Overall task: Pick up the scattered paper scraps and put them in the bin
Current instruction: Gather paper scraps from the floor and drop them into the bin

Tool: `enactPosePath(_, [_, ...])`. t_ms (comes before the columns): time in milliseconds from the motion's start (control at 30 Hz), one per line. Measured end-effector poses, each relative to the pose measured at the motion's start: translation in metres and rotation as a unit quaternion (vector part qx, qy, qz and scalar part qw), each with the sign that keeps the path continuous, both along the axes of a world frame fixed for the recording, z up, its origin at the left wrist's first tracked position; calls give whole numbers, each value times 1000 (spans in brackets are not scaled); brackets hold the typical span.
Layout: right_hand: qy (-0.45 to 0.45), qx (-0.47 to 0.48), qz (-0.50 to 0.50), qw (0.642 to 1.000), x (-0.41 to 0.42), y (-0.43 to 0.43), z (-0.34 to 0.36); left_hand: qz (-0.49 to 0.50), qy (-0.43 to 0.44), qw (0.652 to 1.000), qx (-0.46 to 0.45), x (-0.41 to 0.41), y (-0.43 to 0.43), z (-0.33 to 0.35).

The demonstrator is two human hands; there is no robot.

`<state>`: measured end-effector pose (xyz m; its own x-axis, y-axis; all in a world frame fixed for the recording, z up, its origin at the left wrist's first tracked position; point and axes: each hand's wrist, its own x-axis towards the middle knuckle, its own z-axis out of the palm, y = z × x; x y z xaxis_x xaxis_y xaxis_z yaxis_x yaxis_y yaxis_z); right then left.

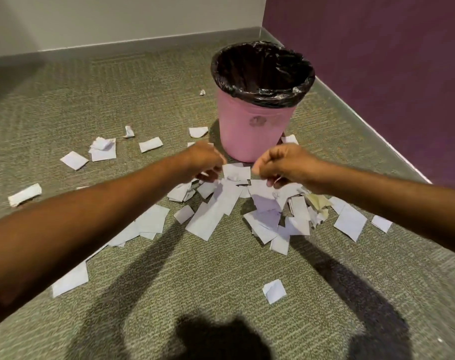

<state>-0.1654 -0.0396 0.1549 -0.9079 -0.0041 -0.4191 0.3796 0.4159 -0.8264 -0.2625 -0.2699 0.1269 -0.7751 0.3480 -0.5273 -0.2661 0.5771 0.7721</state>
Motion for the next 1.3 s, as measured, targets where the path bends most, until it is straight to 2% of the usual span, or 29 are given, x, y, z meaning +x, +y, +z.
enactPosePath(100, [-36, 29, 77, 996, 22, -10, -41, -53, 39, 991, -114, 18, -19, -46])
enactPosePath(200, [-65, 76, 164, 981, 46, -16, -73, -123, 97, 964, -214, 37, -36, -82])
enactPosePath(267, [-62, 144, 254, 954, 60, -19, -87, -172, 143, 932, -284, 50, -44, -99])
enactPosePath(333, [-36, 233, 373, 897, 75, -21, -97, -197, 186, 905, -328, 62, -49, -111])
enactPosePath(400, [-2, 310, 463, 830, 90, -24, -108, -204, 210, 897, -332, 71, -53, -122])
enactPosePath(433, [11, 325, 490, 809, 96, -25, -113, -205, 217, 897, -325, 74, -55, -126])
enactPosePath(667, [62, 403, 566, 716, 132, -28, -143, -189, 252, 920, -232, 64, -68, -136])
enactPosePath(733, [59, 408, 562, 717, 136, -29, -148, -181, 288, 907, -249, 61, -71, -135])
enactPosePath(833, [51, 379, 550, 742, 140, -30, -149, -192, 308, 885, -290, 54, -76, -137])
enactPosePath(933, [31, 361, 555, 749, 138, -24, -147, -204, 294, 892, -277, 48, -80, -141])
enactPosePath(1067, [-1, 343, 509, 790, 124, -12, -132, -202, 310, 896, -244, 48, -85, -145])
enactPosePath(1300, [-15, 433, 345, 832, 83, 32, -114, -190, 296, 910, -219, 45, -86, -146])
